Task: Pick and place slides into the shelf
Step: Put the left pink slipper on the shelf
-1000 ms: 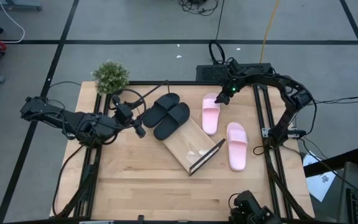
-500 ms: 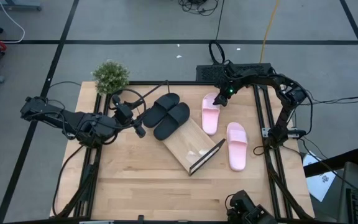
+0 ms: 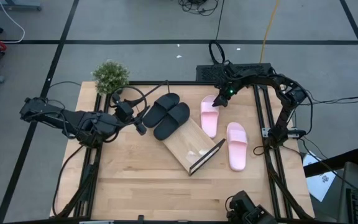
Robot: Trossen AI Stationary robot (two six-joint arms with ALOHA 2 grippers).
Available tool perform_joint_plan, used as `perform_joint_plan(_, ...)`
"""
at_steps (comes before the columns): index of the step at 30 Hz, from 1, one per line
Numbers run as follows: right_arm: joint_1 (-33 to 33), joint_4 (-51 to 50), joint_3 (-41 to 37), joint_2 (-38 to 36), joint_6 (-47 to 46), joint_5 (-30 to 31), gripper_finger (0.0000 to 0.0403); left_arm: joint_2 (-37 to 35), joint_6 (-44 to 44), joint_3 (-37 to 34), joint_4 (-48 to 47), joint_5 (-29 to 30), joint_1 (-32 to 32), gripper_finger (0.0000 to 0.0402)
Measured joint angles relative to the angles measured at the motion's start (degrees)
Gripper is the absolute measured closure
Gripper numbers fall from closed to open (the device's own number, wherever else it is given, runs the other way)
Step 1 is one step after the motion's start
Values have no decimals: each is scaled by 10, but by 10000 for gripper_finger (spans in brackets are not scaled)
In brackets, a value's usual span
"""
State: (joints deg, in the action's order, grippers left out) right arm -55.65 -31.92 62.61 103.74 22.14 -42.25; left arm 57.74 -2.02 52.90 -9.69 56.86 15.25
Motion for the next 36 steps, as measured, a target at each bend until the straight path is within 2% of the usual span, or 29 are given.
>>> perform_joint_plan(6,0,0,0,0,1,0,201,0,0,0,-5,0,0,224)
perform_joint_plan(10,0,-1,0,0,2,-1,218,0,0,0,-8,0,0,224)
perform_joint_plan(14,0,-1,0,0,3,-1,256,0,0,0,-9,0,0,224)
perform_joint_plan(25,-2,3,0,0,16,17,394,0,0,0,-12,0,0,225)
perform_joint_plan(36,-5,5,0,0,16,19,400,0,0,0,-13,0,0,224)
